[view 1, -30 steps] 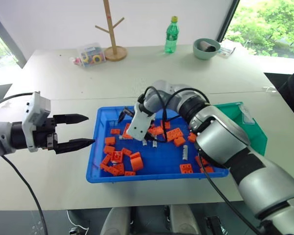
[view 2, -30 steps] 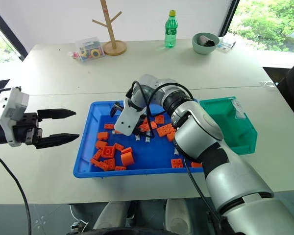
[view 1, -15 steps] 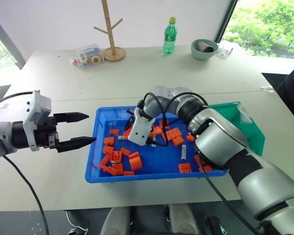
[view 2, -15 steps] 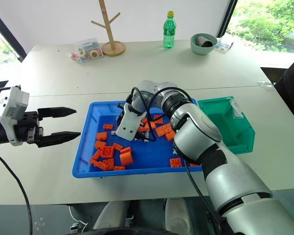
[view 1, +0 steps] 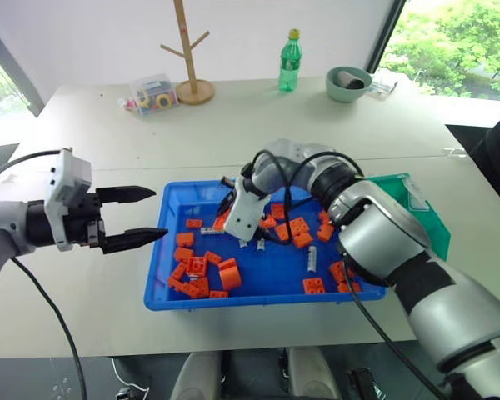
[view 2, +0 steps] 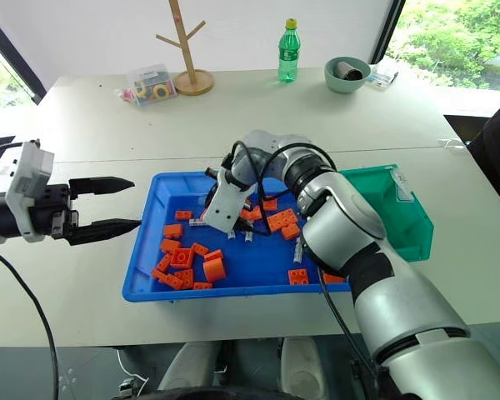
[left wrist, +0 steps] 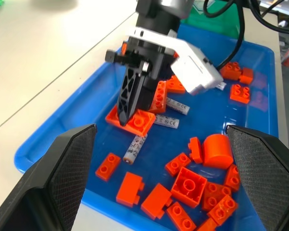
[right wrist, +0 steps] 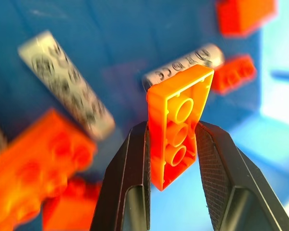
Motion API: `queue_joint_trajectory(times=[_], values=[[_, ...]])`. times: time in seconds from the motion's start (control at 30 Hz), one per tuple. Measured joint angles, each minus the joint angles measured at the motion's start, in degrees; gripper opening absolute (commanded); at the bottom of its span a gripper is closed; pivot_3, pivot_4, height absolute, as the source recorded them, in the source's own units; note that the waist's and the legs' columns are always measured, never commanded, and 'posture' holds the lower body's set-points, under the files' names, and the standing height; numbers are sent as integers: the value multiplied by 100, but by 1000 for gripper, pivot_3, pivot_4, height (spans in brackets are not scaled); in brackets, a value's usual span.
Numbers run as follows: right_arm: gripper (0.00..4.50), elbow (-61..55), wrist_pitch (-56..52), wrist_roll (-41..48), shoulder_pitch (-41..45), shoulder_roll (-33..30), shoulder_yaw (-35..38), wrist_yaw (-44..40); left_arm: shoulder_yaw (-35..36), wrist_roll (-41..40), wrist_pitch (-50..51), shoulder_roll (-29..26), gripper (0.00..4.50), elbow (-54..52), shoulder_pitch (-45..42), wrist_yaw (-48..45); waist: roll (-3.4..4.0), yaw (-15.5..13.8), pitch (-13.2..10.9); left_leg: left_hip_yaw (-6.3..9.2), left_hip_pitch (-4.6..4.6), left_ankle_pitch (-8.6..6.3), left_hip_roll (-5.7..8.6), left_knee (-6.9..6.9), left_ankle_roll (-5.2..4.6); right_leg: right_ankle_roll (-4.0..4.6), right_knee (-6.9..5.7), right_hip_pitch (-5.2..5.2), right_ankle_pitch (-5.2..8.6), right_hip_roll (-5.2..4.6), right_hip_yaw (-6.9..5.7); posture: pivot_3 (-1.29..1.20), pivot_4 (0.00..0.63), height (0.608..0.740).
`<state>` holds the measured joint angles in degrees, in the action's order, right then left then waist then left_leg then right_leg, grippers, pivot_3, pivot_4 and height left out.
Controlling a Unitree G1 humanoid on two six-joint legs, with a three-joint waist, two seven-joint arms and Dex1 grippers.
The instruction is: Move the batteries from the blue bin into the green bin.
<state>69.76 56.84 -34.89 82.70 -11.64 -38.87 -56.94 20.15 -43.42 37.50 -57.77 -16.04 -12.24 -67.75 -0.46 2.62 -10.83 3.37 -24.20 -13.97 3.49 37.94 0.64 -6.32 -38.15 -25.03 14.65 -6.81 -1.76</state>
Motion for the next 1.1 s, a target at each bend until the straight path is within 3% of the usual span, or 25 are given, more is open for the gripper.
queue_joint_trajectory(times=[0.17,0.4,0.43,0.73,0.87,0.93,1.1], values=[[823,-354,29,514,70,-832,362,-701,-335,96,-87,-1,4500,255,-323,-137,-1,-17,0,-1,0,0,1,2,0,0,5,8,0,-1,-1,0,150,703],[4333,-845,-370,993,-664,-1387,508,-1430,-749,278,-228,72,4500,628,-822,-325,-1,32,0,-10,1,0,-8,2,-2,1,2,4,-1,6,2,0,150,703],[4452,-941,-480,1085,-786,-1379,544,-1485,-789,297,-255,82,4500,660,-844,-337,0,41,0,-10,1,0,-9,1,-2,1,2,4,-1,6,2,0,150,703],[4452,-2209,-2440,2126,-1058,-1386,1390,-1796,-970,420,-305,145,4500,908,-1083,-544,-1,-13,0,-10,0,0,-11,3,-2,1,5,6,-1,5,2,0,150,703],[4452,-3108,-4476,2745,-1144,-1234,1907,-1850,-970,452,-304,89,4500,927,-1043,-644,-1,-20,0,-8,-1,-2,-11,4,-5,2,5,6,-1,4,2,0,150,703],[4452,-4159,-6193,3197,-1519,-1094,2146,-1861,-962,451,-300,7,4500,926,-994,-727,-2,-22,1,-5,-2,-7,-13,4,-14,2,6,6,-1,4,1,0,150,703],[4452,-6114,-8729,3491,-2851,-995,1876,-1604,-878,448,-296,-139,4500,918,-783,-901,-2,-49,1,-6,-12,-18,-10,7,-33,3,6,-1,-1,0,0,0,150,703]])
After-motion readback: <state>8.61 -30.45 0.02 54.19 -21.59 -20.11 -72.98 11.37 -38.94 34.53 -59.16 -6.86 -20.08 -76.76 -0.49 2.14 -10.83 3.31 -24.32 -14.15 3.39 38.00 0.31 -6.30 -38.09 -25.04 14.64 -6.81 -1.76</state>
